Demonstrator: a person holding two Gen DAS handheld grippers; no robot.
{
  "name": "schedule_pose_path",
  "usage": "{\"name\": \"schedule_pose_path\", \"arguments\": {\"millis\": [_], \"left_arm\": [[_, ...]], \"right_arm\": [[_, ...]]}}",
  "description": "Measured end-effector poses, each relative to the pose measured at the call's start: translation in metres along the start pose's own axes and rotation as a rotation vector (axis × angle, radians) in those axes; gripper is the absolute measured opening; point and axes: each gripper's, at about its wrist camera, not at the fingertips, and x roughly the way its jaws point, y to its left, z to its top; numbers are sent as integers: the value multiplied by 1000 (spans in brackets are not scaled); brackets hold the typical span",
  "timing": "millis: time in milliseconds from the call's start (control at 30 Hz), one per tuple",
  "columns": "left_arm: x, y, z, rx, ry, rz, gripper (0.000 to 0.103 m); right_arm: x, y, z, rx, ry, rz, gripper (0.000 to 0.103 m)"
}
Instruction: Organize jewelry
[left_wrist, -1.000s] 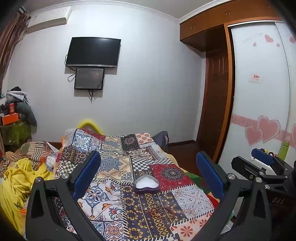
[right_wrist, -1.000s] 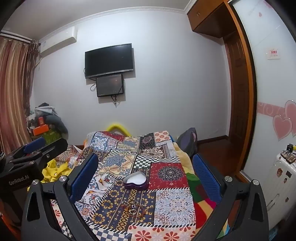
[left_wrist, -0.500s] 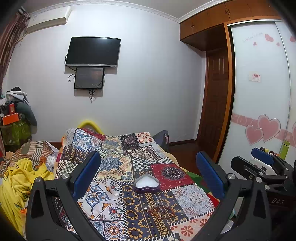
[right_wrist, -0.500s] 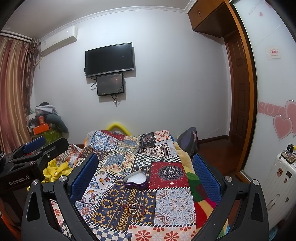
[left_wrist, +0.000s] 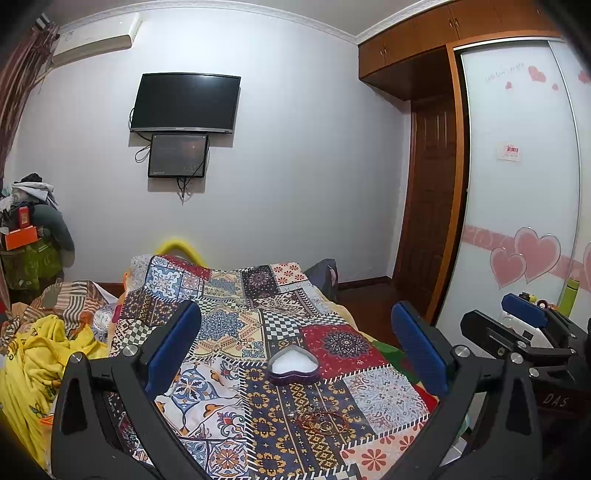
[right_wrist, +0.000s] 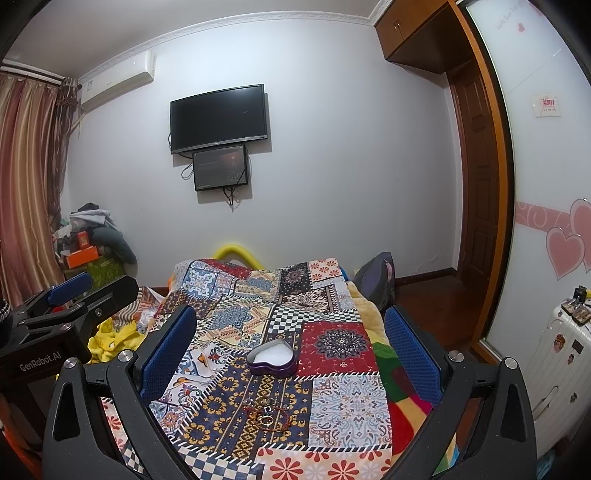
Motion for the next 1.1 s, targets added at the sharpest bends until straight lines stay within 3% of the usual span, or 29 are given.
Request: {"name": "schedule_pose_path", "arguments": {"millis": [1100], "left_arm": [[10,-1,-3,14,15,2,103]], "right_arm": [[6,-6,-1,13,15,1,101]]}}
